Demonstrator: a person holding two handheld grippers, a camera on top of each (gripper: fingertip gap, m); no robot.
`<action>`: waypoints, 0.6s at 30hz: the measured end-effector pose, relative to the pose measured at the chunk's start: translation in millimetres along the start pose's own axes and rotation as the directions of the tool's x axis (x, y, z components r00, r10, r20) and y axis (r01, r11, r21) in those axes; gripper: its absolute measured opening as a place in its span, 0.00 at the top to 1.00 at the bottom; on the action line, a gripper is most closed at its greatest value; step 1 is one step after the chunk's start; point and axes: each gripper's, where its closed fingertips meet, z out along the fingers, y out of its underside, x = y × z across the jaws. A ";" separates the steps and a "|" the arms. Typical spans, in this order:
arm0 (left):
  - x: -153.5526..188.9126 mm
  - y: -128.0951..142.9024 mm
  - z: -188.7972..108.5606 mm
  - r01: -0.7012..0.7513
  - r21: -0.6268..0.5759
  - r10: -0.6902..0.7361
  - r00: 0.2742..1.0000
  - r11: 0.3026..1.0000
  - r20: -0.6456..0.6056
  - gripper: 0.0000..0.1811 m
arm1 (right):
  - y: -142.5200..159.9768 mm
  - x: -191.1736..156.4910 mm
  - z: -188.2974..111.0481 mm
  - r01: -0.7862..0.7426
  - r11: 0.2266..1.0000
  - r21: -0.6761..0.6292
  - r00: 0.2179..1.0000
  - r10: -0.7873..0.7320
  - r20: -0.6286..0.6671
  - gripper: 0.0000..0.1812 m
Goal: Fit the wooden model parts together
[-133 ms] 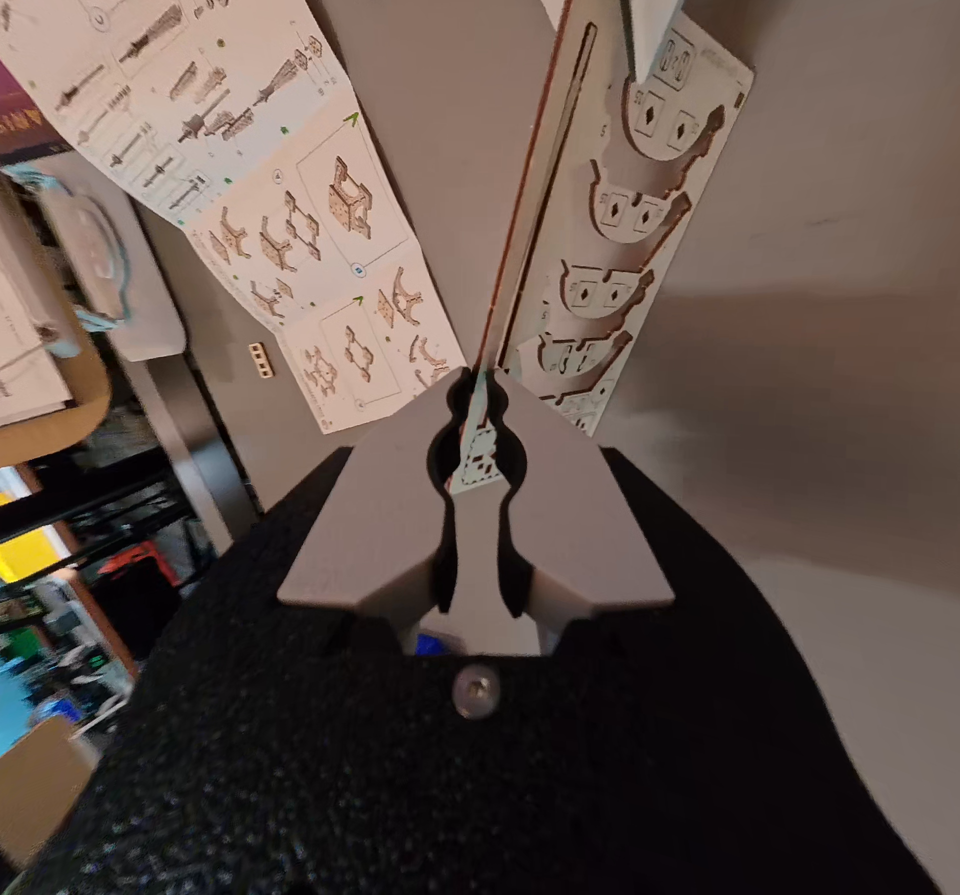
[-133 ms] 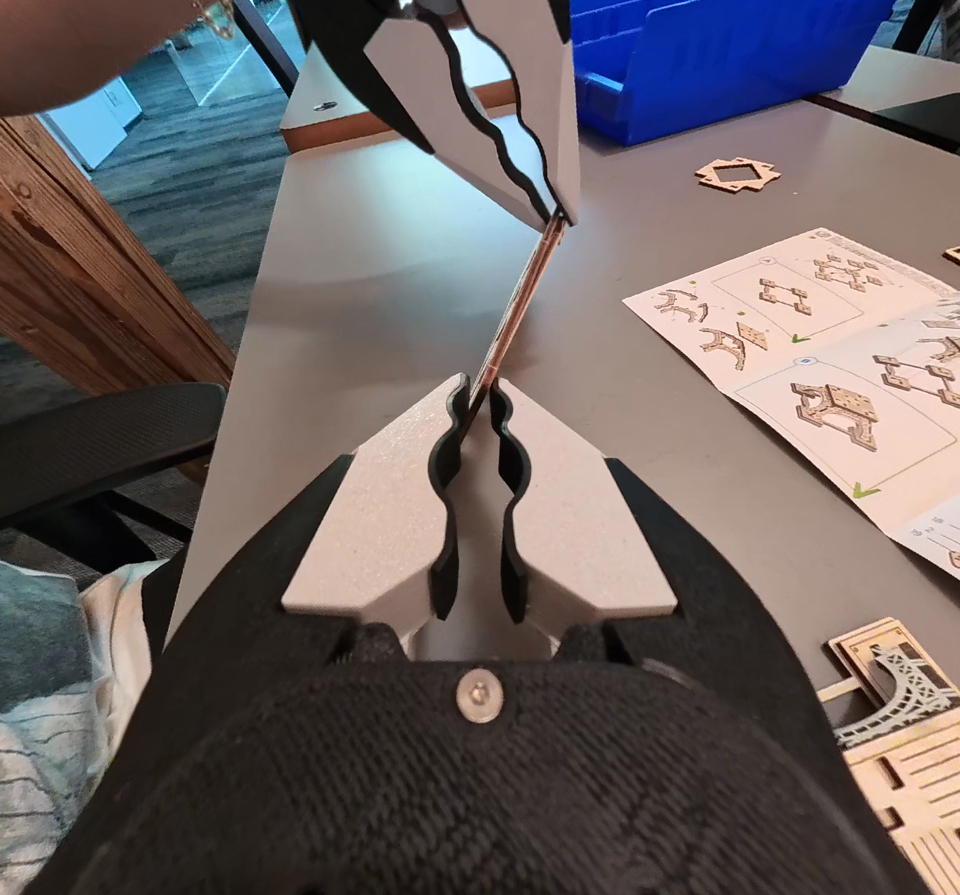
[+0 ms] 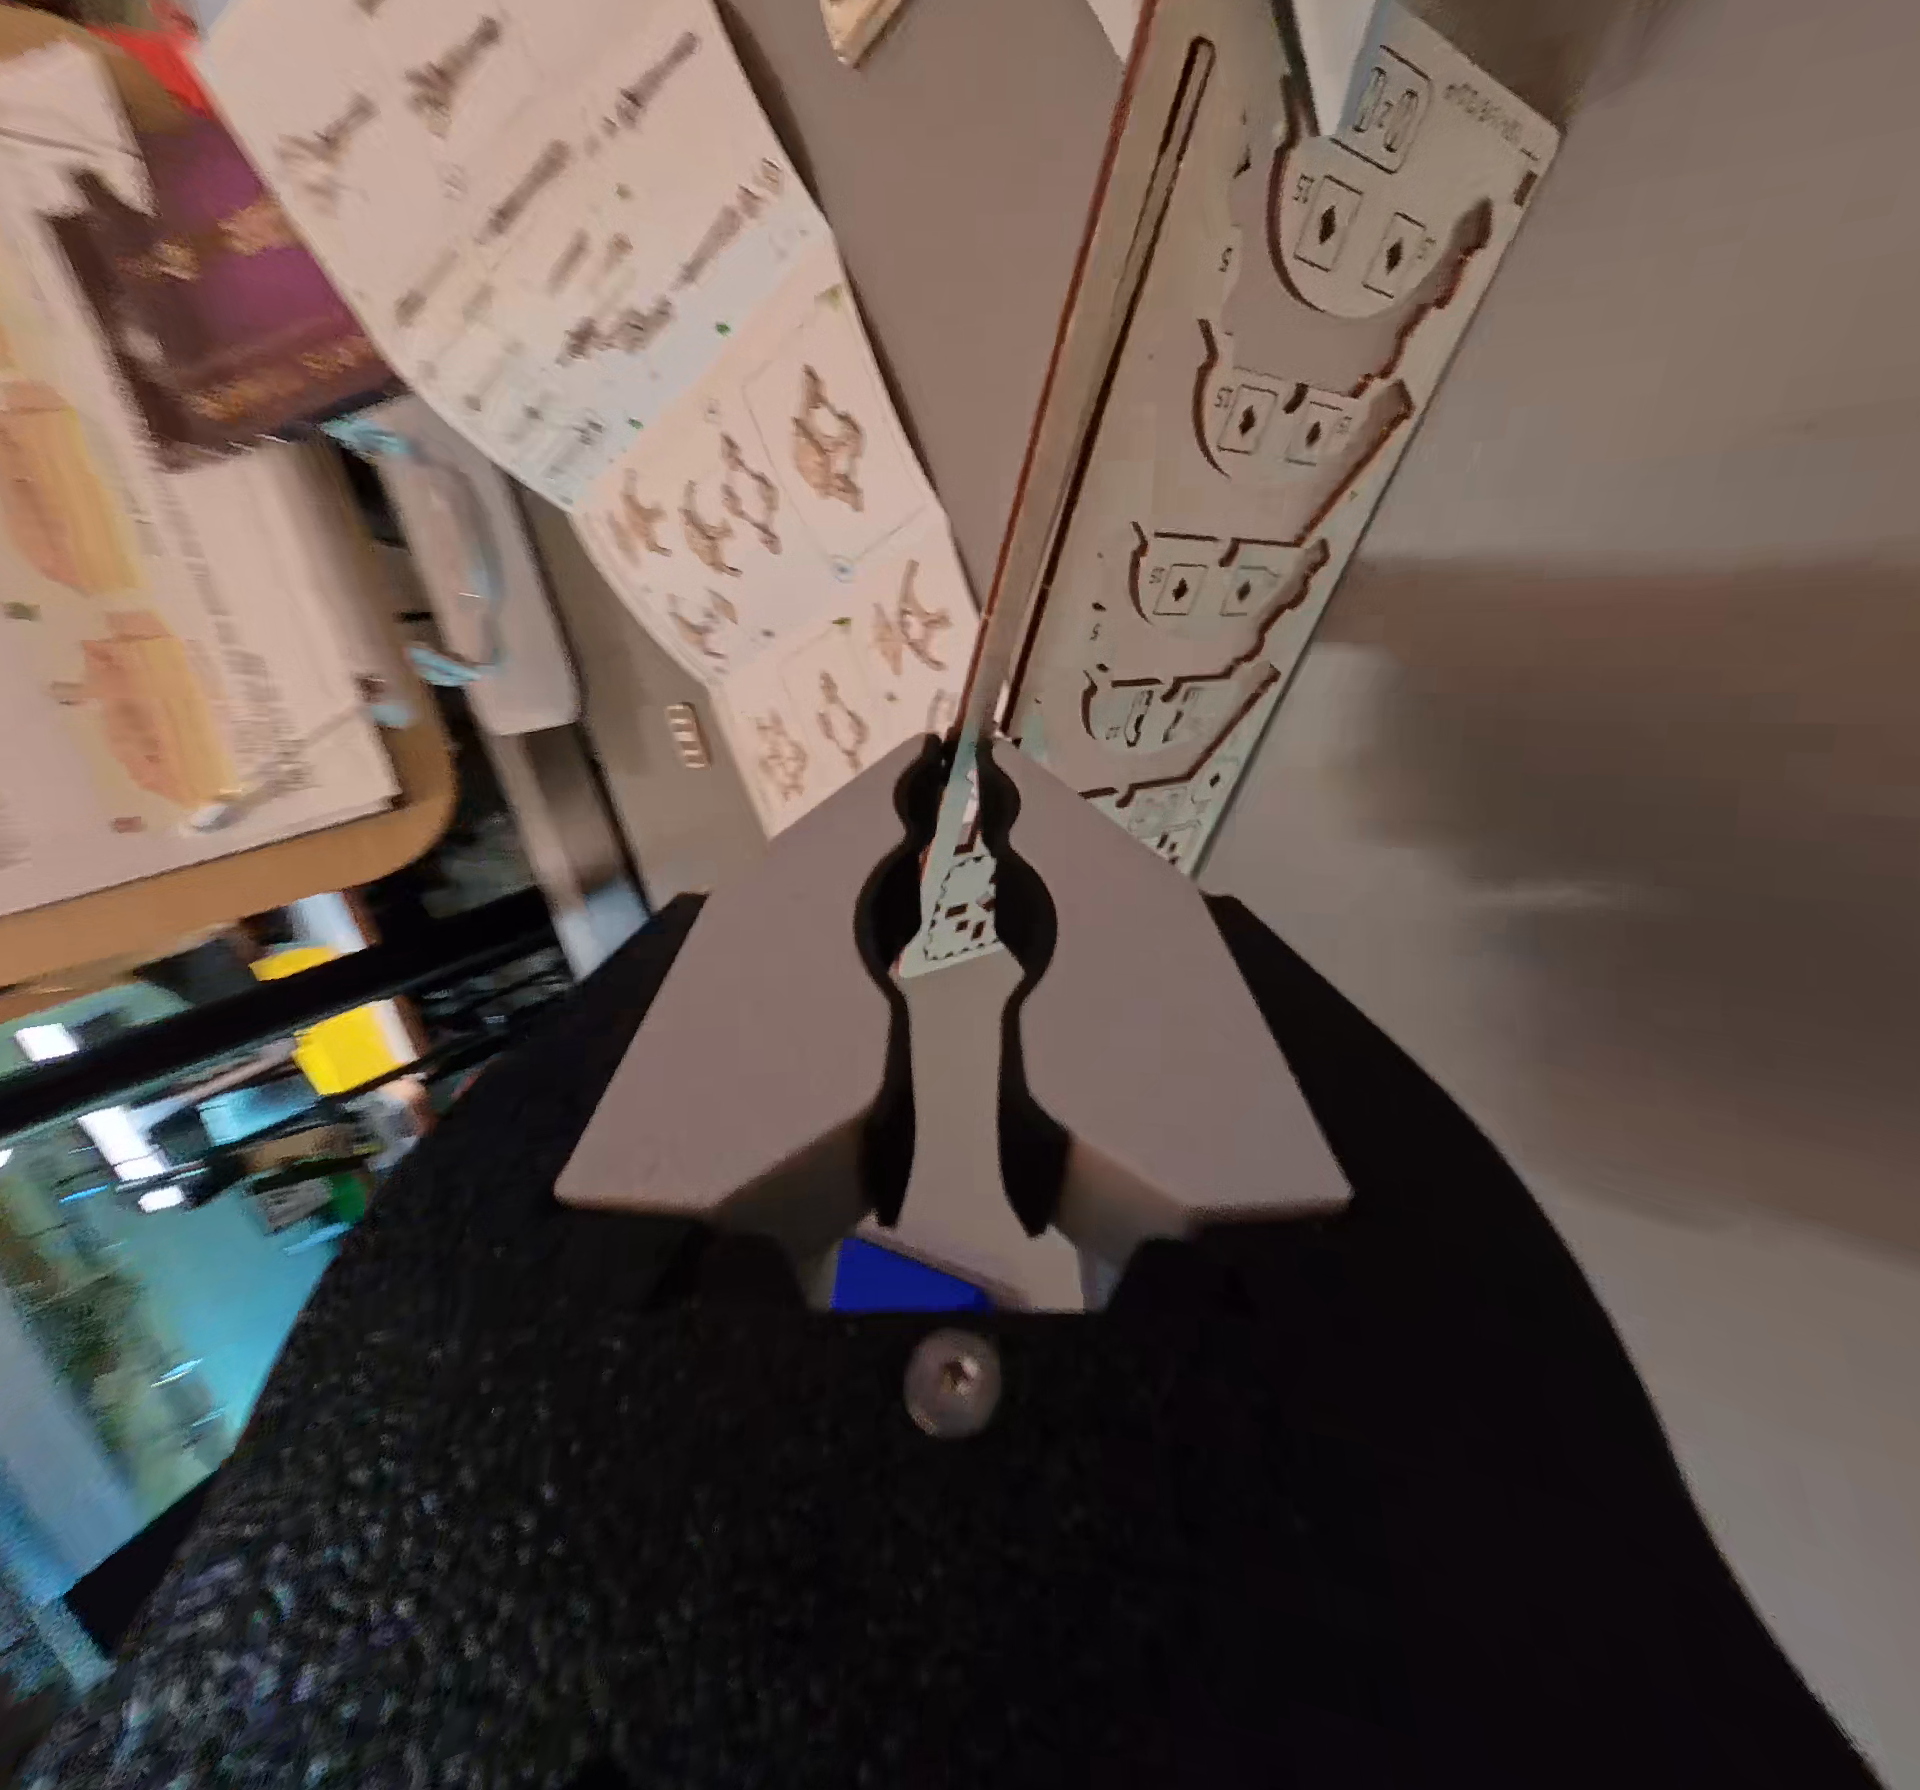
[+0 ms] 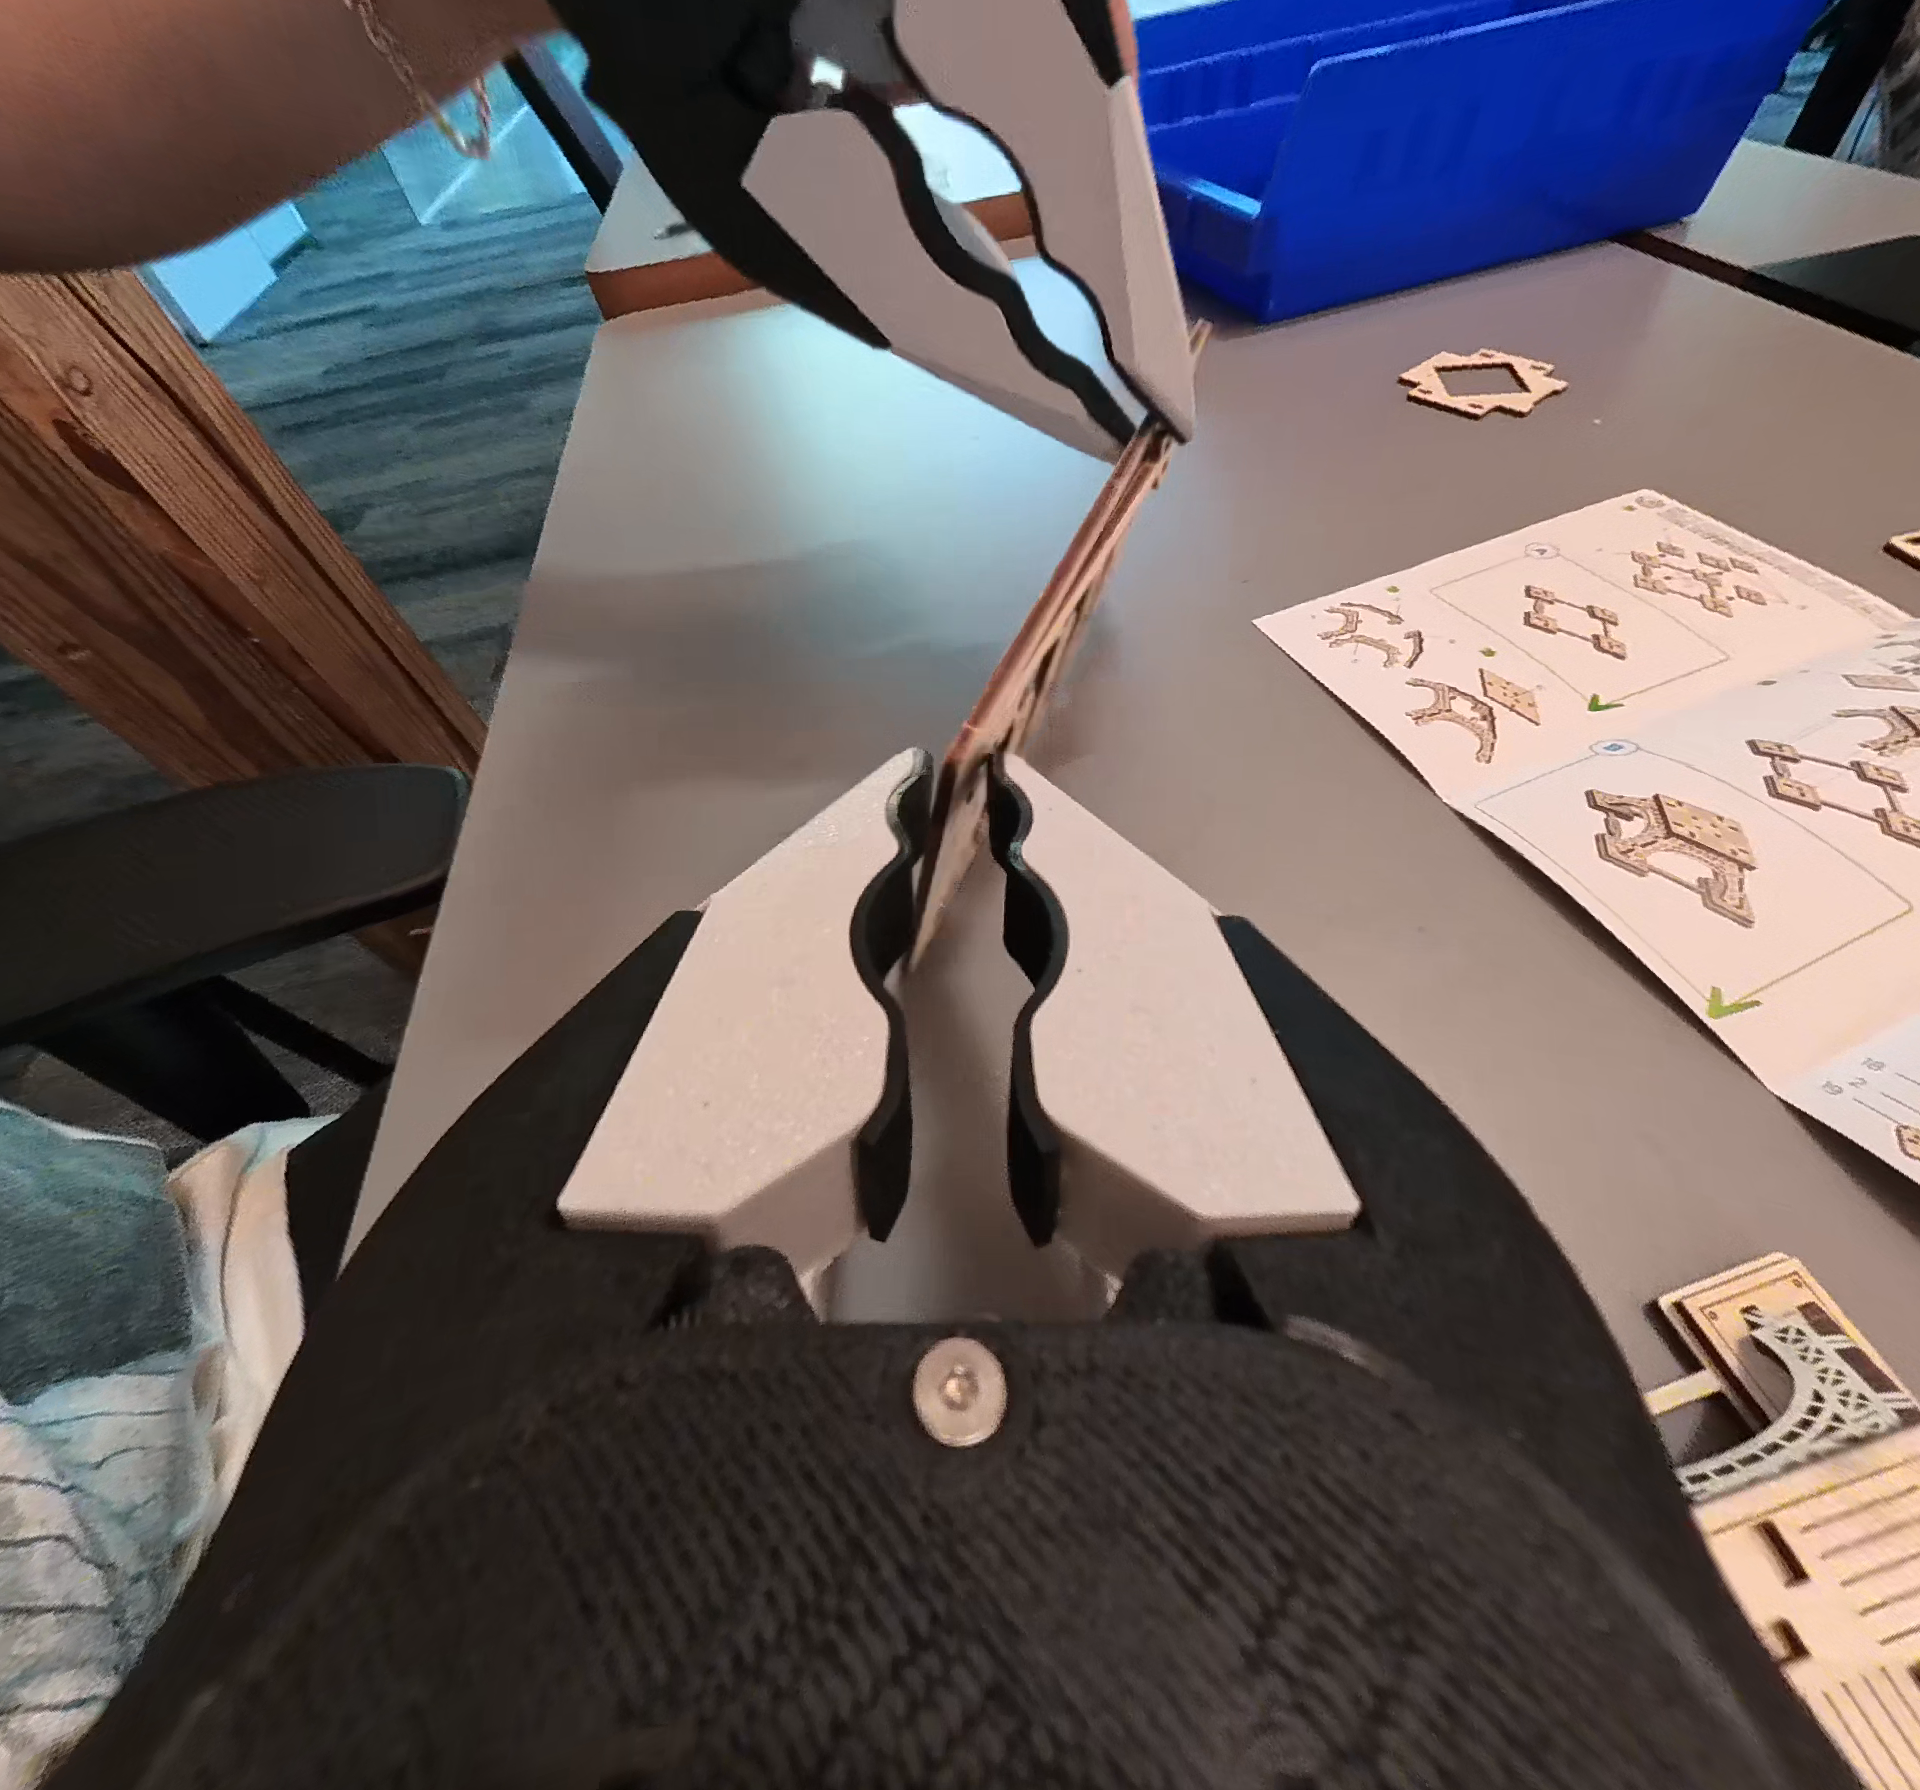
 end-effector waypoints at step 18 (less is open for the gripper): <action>-14.2 -49.6 -63.4 -0.389 -0.415 0.567 0.504 0.822 0.651 0.99 | -53.1 -2.2 -7.1 -0.051 0.990 0.135 0.998 0.056 -0.032 0.87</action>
